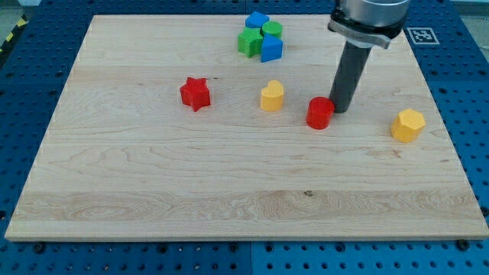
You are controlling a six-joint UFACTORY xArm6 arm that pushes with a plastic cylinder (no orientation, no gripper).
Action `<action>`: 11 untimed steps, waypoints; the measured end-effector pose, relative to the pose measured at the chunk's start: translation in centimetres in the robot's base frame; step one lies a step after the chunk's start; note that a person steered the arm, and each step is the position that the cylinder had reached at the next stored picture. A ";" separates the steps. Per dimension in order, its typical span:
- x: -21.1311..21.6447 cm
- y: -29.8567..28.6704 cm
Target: Push the red circle towards the red star
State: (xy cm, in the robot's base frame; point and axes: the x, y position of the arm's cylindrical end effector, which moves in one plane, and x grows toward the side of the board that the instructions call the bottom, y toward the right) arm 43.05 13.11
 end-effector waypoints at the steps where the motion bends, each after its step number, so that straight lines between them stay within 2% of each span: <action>1: 2.0 -1.6; 3: 4.6 -5.6; 6: 8.0 -6.5; 9: 8.0 -4.9; 11: 7.0 -8.8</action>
